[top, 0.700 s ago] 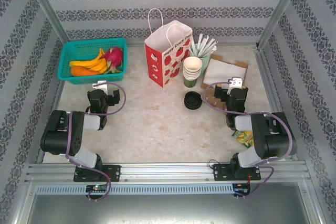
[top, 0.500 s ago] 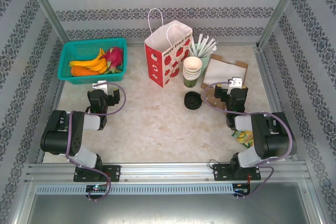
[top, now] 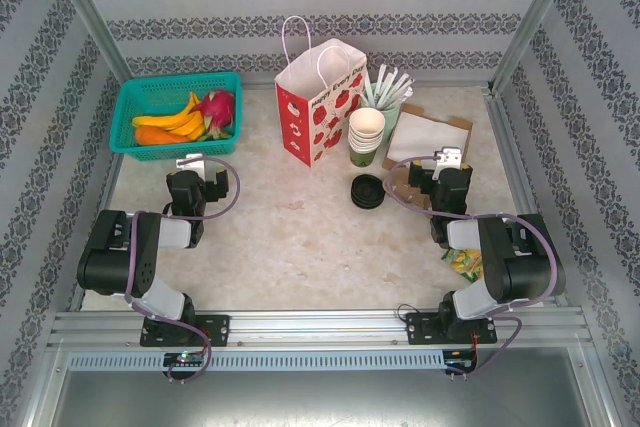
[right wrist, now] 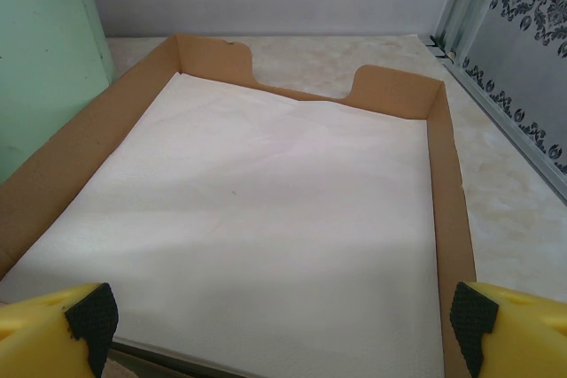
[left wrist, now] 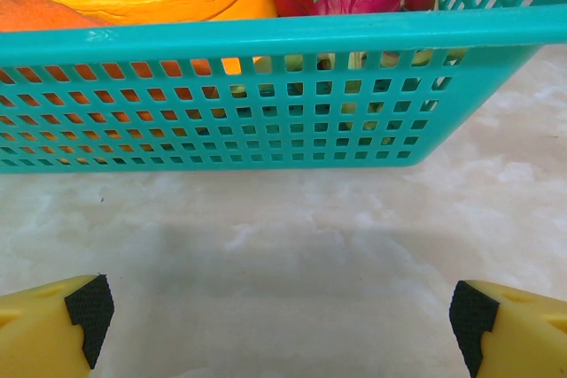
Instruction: Pack the takeout coffee
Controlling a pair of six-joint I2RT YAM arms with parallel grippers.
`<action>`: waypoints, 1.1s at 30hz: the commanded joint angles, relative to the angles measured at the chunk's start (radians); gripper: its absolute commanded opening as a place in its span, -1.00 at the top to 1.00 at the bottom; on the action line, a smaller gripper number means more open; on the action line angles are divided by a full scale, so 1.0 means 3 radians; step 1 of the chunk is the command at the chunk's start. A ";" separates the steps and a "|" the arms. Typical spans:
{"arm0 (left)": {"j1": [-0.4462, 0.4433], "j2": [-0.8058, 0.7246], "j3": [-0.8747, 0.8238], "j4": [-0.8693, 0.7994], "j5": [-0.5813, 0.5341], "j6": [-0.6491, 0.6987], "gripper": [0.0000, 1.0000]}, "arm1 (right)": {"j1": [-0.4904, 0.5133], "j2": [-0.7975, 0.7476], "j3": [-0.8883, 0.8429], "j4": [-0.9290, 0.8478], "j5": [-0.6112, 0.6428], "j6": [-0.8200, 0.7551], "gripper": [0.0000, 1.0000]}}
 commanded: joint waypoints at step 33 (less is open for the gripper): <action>-0.0338 -0.1939 0.1265 -0.4098 0.0480 -0.2314 -0.99 | 0.0652 -0.0569 0.2571 -0.4177 -0.0801 0.1757 -0.95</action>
